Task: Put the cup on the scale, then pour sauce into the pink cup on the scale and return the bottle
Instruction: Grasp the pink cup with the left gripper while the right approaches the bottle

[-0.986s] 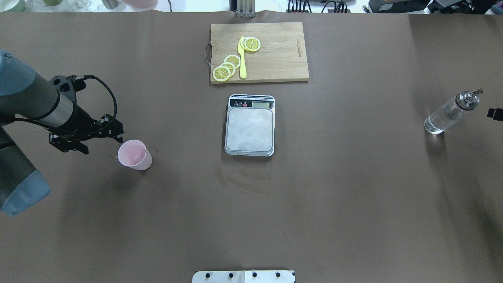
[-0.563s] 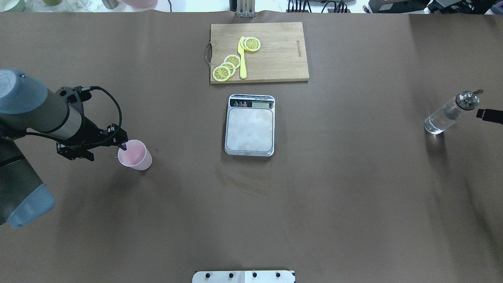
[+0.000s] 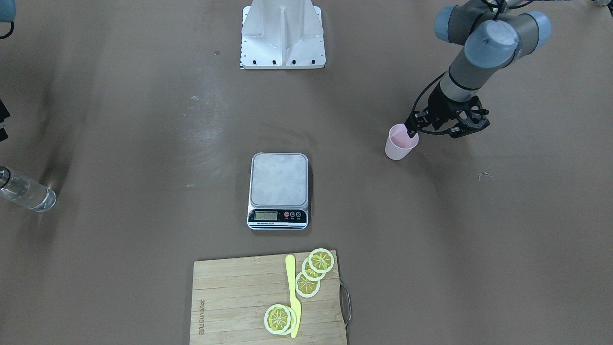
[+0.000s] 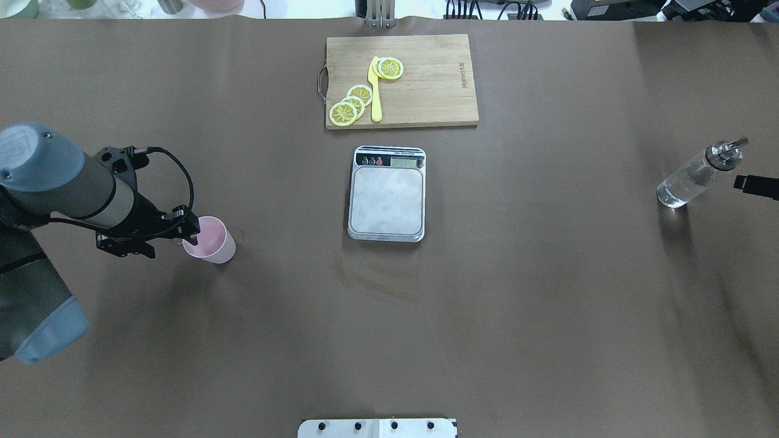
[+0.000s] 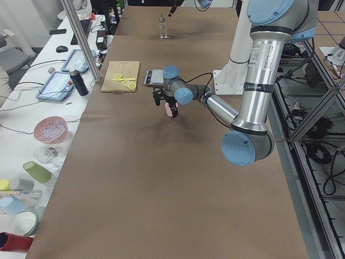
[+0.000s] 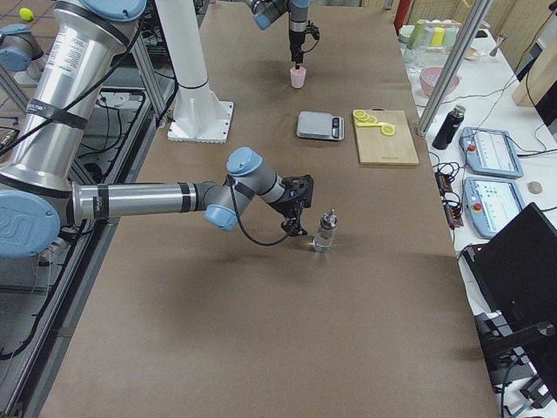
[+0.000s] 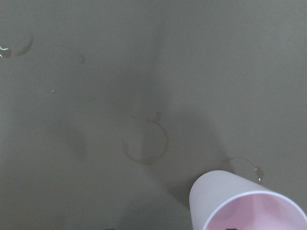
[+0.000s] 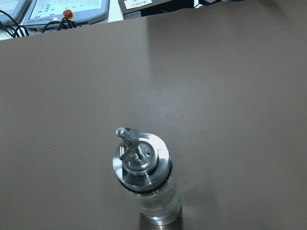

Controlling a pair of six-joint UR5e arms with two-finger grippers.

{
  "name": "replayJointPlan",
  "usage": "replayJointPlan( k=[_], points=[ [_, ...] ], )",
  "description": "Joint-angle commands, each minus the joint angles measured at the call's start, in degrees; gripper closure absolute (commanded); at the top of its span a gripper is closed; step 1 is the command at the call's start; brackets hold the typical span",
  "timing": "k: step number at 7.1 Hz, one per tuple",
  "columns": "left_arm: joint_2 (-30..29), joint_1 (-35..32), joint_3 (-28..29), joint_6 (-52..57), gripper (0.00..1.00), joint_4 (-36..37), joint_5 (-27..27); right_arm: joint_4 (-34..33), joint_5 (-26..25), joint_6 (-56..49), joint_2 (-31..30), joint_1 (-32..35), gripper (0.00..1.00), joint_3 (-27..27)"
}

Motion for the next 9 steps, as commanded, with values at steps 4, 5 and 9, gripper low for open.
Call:
replayJointPlan(
  k=[4,5,9],
  points=[
    [-1.89,1.71,1.41,-0.86,0.5,0.06,-0.28,0.11,-15.69,-5.44,-0.31,-10.06,0.0,-0.69],
    [-2.51,1.71,2.29,-0.77,0.65,-0.03,-0.46,0.81,-16.92,-6.76,-0.4,-10.24,0.0,-1.83],
    [-2.69,1.45,0.82,-0.77,1.0,0.67,-0.9,10.74,-20.26,-8.7,2.66,-11.99,0.05,-10.63]
  ],
)
